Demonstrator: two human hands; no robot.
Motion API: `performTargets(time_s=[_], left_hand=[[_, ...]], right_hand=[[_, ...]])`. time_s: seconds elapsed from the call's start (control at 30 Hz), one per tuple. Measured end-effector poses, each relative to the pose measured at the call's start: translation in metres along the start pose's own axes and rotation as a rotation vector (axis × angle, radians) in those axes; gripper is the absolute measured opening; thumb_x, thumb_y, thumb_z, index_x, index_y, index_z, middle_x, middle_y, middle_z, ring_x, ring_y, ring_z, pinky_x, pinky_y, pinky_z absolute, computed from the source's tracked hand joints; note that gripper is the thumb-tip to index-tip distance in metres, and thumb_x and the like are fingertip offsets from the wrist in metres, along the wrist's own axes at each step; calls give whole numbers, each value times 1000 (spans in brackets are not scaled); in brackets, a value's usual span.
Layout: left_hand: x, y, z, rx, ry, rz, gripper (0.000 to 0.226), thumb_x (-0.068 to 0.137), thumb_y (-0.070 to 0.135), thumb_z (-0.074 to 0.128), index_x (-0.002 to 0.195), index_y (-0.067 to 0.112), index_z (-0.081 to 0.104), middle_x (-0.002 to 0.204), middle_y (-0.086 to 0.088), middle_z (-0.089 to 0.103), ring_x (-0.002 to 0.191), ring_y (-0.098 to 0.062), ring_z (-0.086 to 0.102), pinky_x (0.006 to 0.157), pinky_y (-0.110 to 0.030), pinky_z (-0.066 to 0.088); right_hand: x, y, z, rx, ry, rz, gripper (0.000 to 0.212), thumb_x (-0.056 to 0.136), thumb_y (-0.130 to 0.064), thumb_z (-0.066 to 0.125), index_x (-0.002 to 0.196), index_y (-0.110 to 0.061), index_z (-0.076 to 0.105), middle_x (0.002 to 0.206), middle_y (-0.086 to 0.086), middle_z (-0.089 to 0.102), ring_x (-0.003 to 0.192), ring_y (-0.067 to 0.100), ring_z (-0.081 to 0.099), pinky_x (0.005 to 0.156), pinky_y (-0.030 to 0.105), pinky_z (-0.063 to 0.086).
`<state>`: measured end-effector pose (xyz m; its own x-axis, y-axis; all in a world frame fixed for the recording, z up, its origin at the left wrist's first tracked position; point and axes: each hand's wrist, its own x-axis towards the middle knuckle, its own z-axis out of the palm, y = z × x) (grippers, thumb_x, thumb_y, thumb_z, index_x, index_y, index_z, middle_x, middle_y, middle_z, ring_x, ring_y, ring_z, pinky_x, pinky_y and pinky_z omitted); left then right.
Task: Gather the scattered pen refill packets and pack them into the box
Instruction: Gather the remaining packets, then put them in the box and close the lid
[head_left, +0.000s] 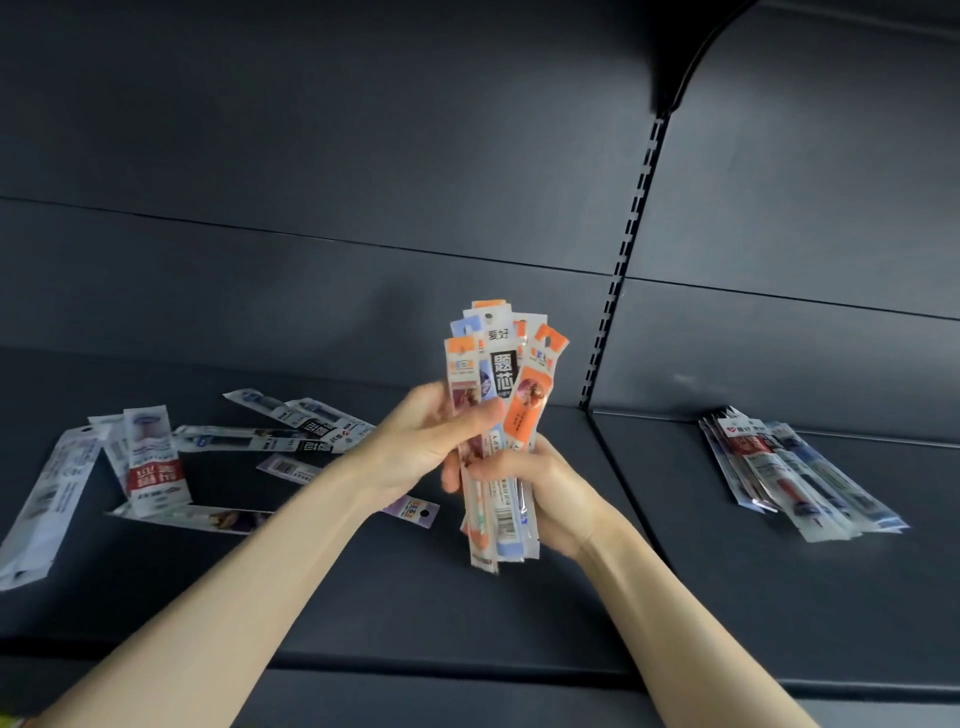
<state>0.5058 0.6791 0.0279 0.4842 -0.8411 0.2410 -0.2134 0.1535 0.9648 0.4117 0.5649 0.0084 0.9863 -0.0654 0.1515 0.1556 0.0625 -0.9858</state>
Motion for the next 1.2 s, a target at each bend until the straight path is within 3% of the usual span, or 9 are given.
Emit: performTargets(time_s=[0.07, 0.13, 0.2, 0.43, 0.57, 0.7, 0.87, 0.97, 1.2], left_hand=[[2, 5, 2, 73, -55, 14, 31, 73, 38, 72, 99, 21, 70, 101, -7, 74, 72, -16, 69, 47, -27, 49], [4, 8, 5, 94, -40, 43, 28, 73, 30, 75, 98, 18, 71, 103, -8, 74, 92, -21, 71, 74, -44, 58], [4, 10, 9, 103, 26, 50, 25, 75, 22, 75, 97, 11, 71, 98, -11, 74, 92, -22, 71, 86, -43, 56], [9, 14, 17, 158, 158, 109, 16, 77, 10, 74, 90, 19, 70, 84, -2, 75, 80, -13, 72, 71, -27, 58], [9, 16, 20, 109, 185, 75, 13, 86, 10, 63, 96, 15, 69, 91, -7, 75, 84, -16, 72, 77, -32, 58], [7, 21, 21, 157, 106, 125, 10, 78, 13, 73, 88, 13, 69, 74, 3, 72, 65, -10, 68, 48, -25, 51], [8, 21, 22, 102, 75, 131, 11, 82, 6, 66, 78, 16, 64, 81, -8, 72, 83, -20, 70, 78, -30, 56], [10, 18, 20, 87, 30, 81, 6, 85, 10, 66, 88, 15, 64, 80, -2, 72, 84, -18, 71, 76, -29, 57], [5, 19, 10, 273, -40, -8, 24, 87, 26, 65, 103, 9, 67, 102, -7, 72, 96, -15, 68, 83, -25, 54]], right_hand=[[-1, -1, 1, -33, -46, 20, 26, 72, 1, 53, 96, -2, 62, 83, 11, 67, 83, 21, 66, 76, 32, 53], [-2, -2, 2, -119, -42, 25, 29, 73, 2, 57, 100, -7, 64, 90, 7, 69, 90, 19, 67, 79, 32, 52], [-4, -2, 3, -198, 33, 10, 28, 73, 0, 64, 98, -12, 65, 87, -1, 71, 87, 13, 69, 77, 26, 53], [-5, 2, 4, -289, 181, -51, 21, 74, 7, 63, 84, -11, 66, 78, 4, 69, 74, 16, 68, 74, 30, 55], [-5, 2, 5, -337, 224, -48, 19, 76, 5, 67, 82, -13, 65, 78, 3, 68, 74, 14, 67, 73, 29, 55], [-6, 2, 3, -328, 209, -85, 20, 75, 8, 59, 85, -8, 65, 79, 5, 70, 79, 18, 68, 76, 33, 56], [-6, 3, 6, -339, 238, -46, 22, 74, 1, 75, 86, -15, 67, 79, -3, 71, 77, 10, 70, 72, 24, 56], [-5, 3, 4, -300, 246, -45, 27, 75, 1, 74, 90, -19, 66, 85, -2, 71, 84, 11, 70, 78, 27, 57], [-4, 9, 8, -265, 206, -31, 6, 84, -9, 70, 78, -10, 68, 69, 3, 69, 67, 16, 66, 68, 26, 53]])
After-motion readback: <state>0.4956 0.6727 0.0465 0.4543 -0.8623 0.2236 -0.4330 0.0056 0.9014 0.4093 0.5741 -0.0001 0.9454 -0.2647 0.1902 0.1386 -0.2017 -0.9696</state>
